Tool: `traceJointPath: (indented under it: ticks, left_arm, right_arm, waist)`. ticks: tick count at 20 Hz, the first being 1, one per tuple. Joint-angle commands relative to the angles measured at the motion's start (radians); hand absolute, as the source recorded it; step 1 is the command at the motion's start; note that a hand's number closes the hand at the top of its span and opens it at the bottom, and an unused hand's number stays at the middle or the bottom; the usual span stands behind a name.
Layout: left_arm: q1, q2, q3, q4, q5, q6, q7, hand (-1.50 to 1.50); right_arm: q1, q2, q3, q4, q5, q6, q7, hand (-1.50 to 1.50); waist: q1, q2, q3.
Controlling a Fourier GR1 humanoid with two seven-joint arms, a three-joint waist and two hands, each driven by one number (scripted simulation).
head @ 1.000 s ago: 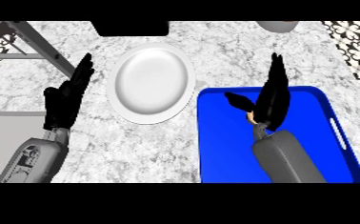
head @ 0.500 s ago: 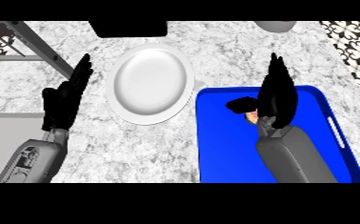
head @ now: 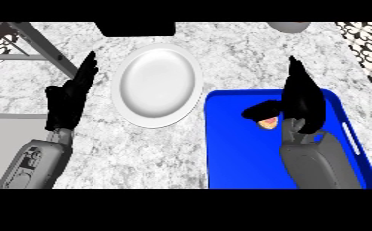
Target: Pick the cupcake from the tray and place it in the plate
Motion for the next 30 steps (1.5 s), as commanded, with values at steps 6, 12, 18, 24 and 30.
traceJointPath:
  ticks: [6,12,18,24,30]
  left_arm:
    - [-0.021,-0.021,0.006,0.011,-0.01,-0.015,0.006,0.0]
    - [0.037,-0.03,0.009,-0.026,-0.015,-0.039,-0.013,0.0]
    - [0.041,-0.02,0.03,-0.042,-0.035,-0.061,-0.002,0.0]
    - [-0.006,-0.05,0.047,-0.006,-0.065,-0.055,0.013,0.0]
    - [0.068,-0.08,0.057,-0.082,-0.096,-0.059,0.009,0.0]
  right_arm:
    - [0.016,0.06,-0.055,0.105,-0.008,0.134,0.136,-1.5]
    - [0.048,0.056,-0.129,0.157,-0.022,0.137,0.049,-1.5]
    - [0.117,0.097,-0.114,0.095,-0.001,0.182,0.065,-1.5]
    - [0.163,0.151,-0.102,0.244,0.05,0.04,-0.032,-1.5]
    - [0.171,0.089,-0.131,0.168,0.1,0.109,-0.075,1.5]
  waist:
    - [0.017,0.007,0.001]
    - [0.022,0.006,0.002]
    - [0.017,0.004,0.002]
    - [0.018,0.007,0.002]
    - [0.016,0.004,0.002]
